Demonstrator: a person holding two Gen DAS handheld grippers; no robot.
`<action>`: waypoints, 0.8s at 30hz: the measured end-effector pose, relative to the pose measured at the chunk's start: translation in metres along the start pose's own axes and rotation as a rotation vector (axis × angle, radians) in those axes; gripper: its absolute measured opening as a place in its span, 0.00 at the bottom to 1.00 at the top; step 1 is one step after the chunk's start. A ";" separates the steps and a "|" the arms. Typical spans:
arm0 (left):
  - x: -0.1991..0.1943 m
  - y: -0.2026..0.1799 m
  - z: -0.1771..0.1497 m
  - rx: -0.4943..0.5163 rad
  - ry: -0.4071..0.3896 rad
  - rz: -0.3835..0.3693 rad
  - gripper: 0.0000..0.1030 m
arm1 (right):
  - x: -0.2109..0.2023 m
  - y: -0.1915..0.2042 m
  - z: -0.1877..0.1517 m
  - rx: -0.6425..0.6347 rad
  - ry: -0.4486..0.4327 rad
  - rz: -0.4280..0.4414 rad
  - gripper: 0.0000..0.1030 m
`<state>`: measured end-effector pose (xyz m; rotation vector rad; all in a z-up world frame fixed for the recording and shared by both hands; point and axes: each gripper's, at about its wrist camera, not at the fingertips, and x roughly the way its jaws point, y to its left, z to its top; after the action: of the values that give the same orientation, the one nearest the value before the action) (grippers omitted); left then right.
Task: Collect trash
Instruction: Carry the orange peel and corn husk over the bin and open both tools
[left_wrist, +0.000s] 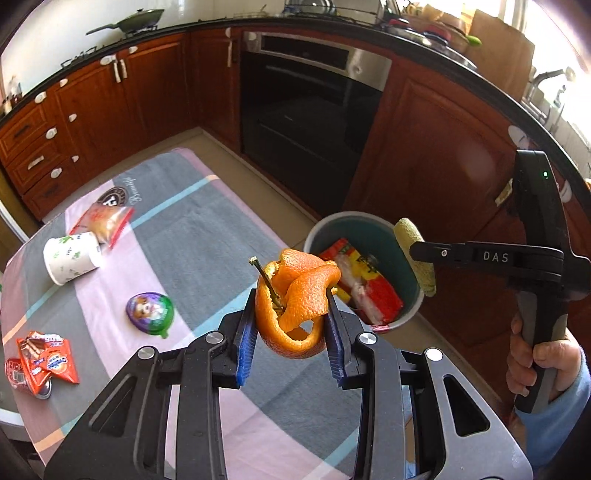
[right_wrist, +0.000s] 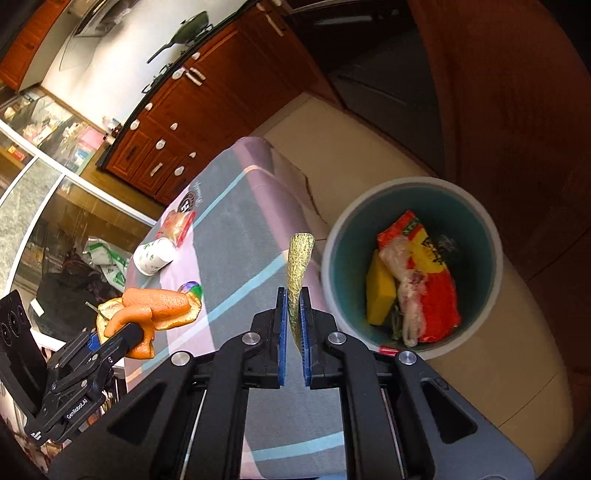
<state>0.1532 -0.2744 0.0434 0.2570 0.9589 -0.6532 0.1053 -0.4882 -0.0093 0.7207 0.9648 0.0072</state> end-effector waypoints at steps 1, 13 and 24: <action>0.007 -0.008 0.002 0.012 0.011 -0.009 0.32 | -0.003 -0.010 0.001 0.016 -0.005 -0.009 0.06; 0.093 -0.071 0.021 0.110 0.143 -0.071 0.33 | 0.016 -0.092 0.012 0.155 0.046 -0.054 0.07; 0.152 -0.081 0.029 0.136 0.231 -0.110 0.38 | 0.041 -0.111 0.024 0.202 0.070 -0.072 0.54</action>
<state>0.1834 -0.4127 -0.0592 0.4087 1.1571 -0.8033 0.1135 -0.5745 -0.0936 0.8757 1.0680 -0.1310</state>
